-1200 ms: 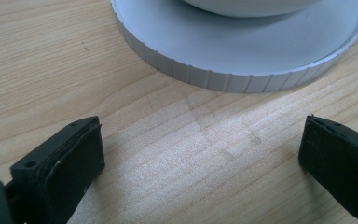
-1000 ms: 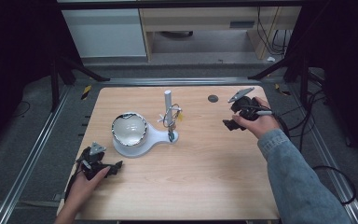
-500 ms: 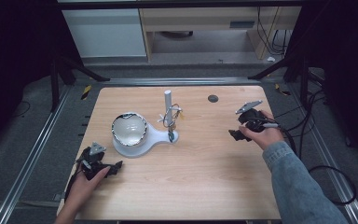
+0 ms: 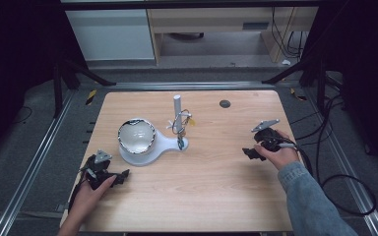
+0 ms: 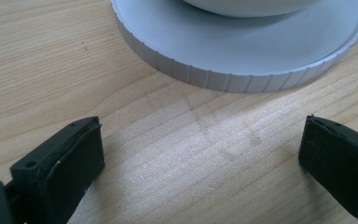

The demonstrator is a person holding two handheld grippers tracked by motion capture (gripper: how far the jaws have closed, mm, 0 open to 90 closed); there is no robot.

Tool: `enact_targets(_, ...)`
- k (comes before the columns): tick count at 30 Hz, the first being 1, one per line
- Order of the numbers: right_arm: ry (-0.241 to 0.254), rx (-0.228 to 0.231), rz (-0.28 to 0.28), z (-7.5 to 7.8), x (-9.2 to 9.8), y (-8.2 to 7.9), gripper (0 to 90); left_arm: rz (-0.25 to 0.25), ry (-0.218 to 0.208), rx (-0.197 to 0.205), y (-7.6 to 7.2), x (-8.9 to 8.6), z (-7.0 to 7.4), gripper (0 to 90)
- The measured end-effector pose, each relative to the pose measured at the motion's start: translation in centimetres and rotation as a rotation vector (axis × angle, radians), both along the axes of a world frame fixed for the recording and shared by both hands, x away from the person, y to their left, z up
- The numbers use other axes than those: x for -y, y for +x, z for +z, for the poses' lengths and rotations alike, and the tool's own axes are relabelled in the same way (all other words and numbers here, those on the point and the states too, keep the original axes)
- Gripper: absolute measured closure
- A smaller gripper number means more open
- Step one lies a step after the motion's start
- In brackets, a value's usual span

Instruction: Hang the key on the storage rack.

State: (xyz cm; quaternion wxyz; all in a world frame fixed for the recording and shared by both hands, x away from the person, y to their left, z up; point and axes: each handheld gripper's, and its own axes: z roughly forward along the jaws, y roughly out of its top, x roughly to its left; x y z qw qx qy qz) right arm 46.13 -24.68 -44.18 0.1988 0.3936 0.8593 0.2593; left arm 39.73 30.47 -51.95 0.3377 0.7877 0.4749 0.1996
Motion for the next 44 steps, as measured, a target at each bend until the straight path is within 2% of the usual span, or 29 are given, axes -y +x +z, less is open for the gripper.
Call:
enact_targets(8,0.057,-0.022,0.003,-2.7,0.6,-0.7,12.7,0.001,0.000,0.000,0.0,0.0,0.0,0.0)
enact_targets(13,0.083,-0.027,-0.042,-3.8,1.6,-0.4,11.0,0.002,0.000,0.000,0.0,0.0,0.0,0.0)
enact_targets(18,0.127,-0.007,-0.097,-4.4,2.7,0.3,9.5,0.002,0.000,0.000,0.0,0.0,0.0,0.0)
enact_targets(24,0.156,-0.008,-0.131,-5.1,2.9,1.0,7.3,0.002,0.000,0.000,0.0,0.0,0.0,0.0)
enact_targets(37,0.150,0.042,-0.192,-6.2,2.0,1.3,0.6,0.004,0.000,0.000,0.0,0.0,0.0,0.0)
enact_targets(44,0.169,0.059,-0.197,-6.4,2.0,1.2,0.2,0.004,0.000,0.000,0.0,0.0,0.0,0.0)
